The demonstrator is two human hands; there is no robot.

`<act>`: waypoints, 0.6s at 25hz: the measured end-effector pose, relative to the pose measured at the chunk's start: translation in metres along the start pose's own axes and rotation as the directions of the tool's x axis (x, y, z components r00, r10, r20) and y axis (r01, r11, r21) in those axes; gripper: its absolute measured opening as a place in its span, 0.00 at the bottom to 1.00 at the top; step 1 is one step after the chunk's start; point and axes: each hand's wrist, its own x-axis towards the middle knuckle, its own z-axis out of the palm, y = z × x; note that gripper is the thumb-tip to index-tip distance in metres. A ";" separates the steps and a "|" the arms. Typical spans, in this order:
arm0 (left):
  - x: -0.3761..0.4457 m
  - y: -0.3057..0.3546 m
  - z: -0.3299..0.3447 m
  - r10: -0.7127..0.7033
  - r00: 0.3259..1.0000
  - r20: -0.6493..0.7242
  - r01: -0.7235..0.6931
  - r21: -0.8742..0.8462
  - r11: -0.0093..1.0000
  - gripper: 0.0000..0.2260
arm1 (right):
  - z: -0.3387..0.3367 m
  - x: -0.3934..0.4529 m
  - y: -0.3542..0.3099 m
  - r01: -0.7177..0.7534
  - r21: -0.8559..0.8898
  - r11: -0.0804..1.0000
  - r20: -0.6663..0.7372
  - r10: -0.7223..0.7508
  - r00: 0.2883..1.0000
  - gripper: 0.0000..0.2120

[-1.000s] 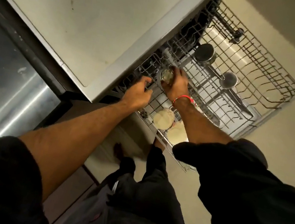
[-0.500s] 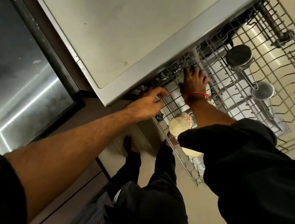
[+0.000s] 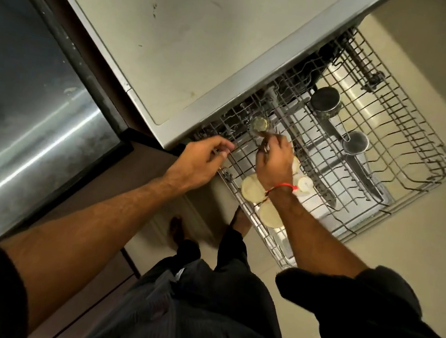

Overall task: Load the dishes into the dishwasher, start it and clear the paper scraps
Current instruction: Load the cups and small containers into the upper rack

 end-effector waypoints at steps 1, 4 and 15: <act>-0.011 -0.002 -0.005 0.024 0.998 -0.065 -0.027 -0.044 0.999 0.10 | -0.003 -0.012 -0.019 0.057 0.083 0.995 -0.016 -0.056 0.998 0.15; -0.047 -0.010 -0.028 0.043 0.965 -0.260 -0.081 -0.135 0.987 0.10 | -0.008 -0.037 -0.090 0.245 0.283 0.927 -0.068 -0.236 0.969 0.10; -0.205 -0.118 -0.170 -0.153 0.556 -0.817 -0.145 -0.276 0.950 0.13 | 0.065 -0.096 -0.347 0.530 0.536 0.657 0.156 -0.694 0.703 0.14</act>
